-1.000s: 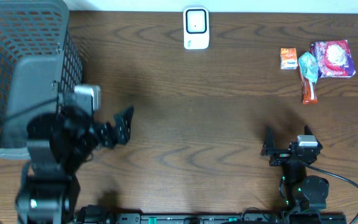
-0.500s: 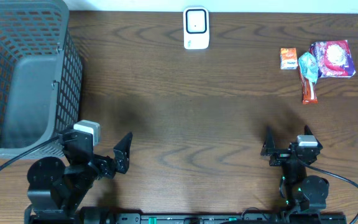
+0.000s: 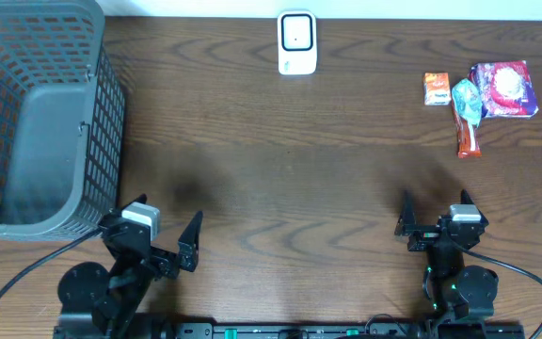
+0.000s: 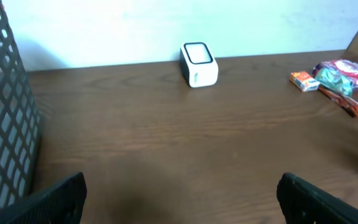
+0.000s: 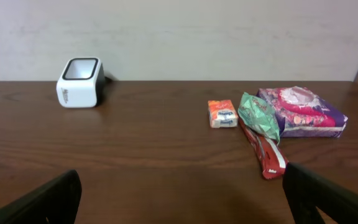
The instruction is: Scan the item barcode
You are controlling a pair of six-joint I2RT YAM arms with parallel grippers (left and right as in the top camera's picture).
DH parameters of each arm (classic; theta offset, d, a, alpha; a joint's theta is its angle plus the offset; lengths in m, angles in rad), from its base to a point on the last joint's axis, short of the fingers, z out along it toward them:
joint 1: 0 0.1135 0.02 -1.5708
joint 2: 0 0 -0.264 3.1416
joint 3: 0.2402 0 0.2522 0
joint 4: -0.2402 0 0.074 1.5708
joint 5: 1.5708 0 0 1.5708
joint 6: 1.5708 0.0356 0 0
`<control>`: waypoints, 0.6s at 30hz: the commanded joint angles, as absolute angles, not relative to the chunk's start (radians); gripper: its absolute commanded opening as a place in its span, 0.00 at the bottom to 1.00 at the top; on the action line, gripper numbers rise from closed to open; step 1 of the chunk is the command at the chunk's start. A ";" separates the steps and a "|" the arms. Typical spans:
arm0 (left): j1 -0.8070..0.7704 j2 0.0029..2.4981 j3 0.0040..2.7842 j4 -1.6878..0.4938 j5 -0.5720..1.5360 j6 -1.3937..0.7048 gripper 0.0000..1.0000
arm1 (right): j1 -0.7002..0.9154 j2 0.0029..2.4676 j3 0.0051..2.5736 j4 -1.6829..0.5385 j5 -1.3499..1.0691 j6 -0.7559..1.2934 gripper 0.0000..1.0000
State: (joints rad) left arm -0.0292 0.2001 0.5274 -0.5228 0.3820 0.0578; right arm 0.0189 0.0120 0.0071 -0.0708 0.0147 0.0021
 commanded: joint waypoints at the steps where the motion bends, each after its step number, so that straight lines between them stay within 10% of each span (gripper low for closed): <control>1: -0.030 0.154 0.459 -0.464 0.374 0.078 0.98 | 0.014 0.006 0.005 -0.075 0.009 -0.012 0.99; 18: -0.030 0.030 0.231 -0.094 0.360 0.078 0.98 | 0.014 0.006 0.005 -0.075 0.009 -0.013 0.99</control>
